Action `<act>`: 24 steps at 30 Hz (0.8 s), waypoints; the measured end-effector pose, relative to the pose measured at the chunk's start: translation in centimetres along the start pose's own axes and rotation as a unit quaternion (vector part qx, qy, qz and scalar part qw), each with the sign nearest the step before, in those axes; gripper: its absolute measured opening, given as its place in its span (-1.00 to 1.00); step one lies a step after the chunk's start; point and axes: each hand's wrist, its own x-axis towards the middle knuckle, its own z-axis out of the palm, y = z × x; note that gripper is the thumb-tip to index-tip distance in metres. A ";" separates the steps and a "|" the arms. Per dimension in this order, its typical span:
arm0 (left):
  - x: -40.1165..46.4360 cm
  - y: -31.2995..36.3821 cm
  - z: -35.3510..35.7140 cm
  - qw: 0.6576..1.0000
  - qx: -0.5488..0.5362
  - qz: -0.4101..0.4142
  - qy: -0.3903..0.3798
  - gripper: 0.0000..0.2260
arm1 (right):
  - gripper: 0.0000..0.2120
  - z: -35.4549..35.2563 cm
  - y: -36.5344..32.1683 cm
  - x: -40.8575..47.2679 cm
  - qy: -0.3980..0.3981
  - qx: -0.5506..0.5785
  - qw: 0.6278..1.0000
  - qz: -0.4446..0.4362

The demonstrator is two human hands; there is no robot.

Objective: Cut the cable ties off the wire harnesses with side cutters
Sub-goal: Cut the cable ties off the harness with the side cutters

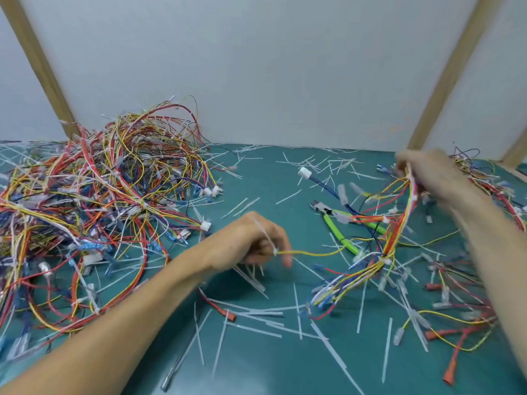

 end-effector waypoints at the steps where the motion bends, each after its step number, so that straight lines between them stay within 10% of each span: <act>1: 0.2 0.0 -0.3 1.000 -0.016 0.002 0.023 -0.67 | -0.78 -0.3 -0.3 0.2 -0.034 -0.097 0.995 0.012; 4: 0.4 -0.1 -1.8 0.986 -0.124 0.007 0.109 -0.62 | -0.89 -1.6 -0.4 -0.1 -0.149 -0.262 0.953 0.017; 8: 0.8 -0.4 -2.0 0.970 -0.137 0.001 0.200 -0.79 | -0.79 -0.7 -3.6 -1.2 -0.202 -0.217 0.952 -0.081; 24: 0.5 -0.9 -0.4 0.948 0.034 0.053 0.312 -0.81 | -0.92 6.7 -1.7 -1.4 -0.142 -0.384 0.907 -0.097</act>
